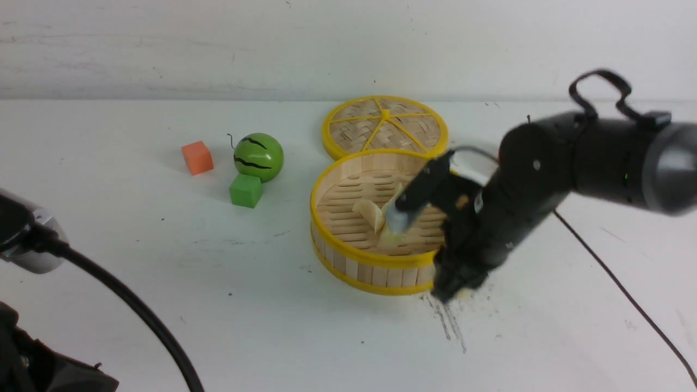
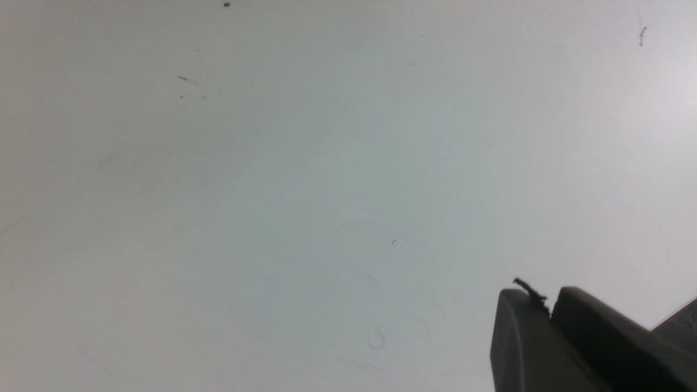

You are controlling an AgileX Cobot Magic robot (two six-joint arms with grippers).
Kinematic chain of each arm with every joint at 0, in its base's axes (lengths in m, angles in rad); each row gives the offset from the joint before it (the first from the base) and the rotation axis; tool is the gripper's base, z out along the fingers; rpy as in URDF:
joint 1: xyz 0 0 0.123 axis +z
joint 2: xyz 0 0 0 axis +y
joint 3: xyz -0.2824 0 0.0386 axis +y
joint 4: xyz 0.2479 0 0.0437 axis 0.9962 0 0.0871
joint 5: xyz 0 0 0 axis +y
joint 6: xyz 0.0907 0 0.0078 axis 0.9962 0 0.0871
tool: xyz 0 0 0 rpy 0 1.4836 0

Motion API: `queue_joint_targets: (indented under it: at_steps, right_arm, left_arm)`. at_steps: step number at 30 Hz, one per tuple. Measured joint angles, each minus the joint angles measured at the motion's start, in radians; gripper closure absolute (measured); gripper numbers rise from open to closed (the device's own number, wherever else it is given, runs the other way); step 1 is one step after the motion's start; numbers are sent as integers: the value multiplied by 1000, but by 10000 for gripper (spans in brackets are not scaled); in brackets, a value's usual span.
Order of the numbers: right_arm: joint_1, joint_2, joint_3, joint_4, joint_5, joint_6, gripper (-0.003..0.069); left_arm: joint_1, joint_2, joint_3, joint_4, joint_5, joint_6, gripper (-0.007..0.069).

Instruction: Put the dumplings into the steamer on the white table.

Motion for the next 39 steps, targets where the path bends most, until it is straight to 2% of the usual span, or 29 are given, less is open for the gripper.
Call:
queue_joint_targets:
  at_steps: [4, 5, 6, 9, 14, 18, 20, 26, 29, 34, 39]
  right_arm:
    - [0, 55, -198, -55, -21, 201, 448]
    - [0, 60, -216, -60, -21, 212, 448]
    - [-2, 101, -275, -102, -25, 301, 448]
    - [-7, 200, -363, -175, -25, 451, 448]
    - [-14, 322, -398, -256, -24, 574, 448]
    - [-14, 350, -398, -289, -17, 625, 448]
    - [-14, 350, -398, -296, -6, 643, 435]
    - [-14, 339, -425, -302, 143, 649, 267]
    - [-13, 281, -428, -289, 213, 619, 232]
    - [-6, 120, -428, -190, 241, 527, 263]
    - [9, -99, -340, -44, 167, 431, 379]
  left_arm:
    - [0, 0, 0, 0, 0, 0, 554]
    - [0, 0, 0, 0, 0, 0, 554]
    - [0, 0, 0, 0, 0, 0, 554]
    - [0, 0, 0, -1, 19, 0, 554]
    - [0, 0, 0, 16, 70, 3, 554]
    - [0, -21, 0, 20, 77, 4, 552]
    - [0, -47, 1, 21, 77, 6, 551]
    - [0, -204, 72, 36, 72, -4, 547]
    - [0, -294, 111, 50, 72, -41, 545]
    - [0, -450, 161, 61, 63, -125, 542]
    - [0, -598, 212, 62, -19, -195, 540]
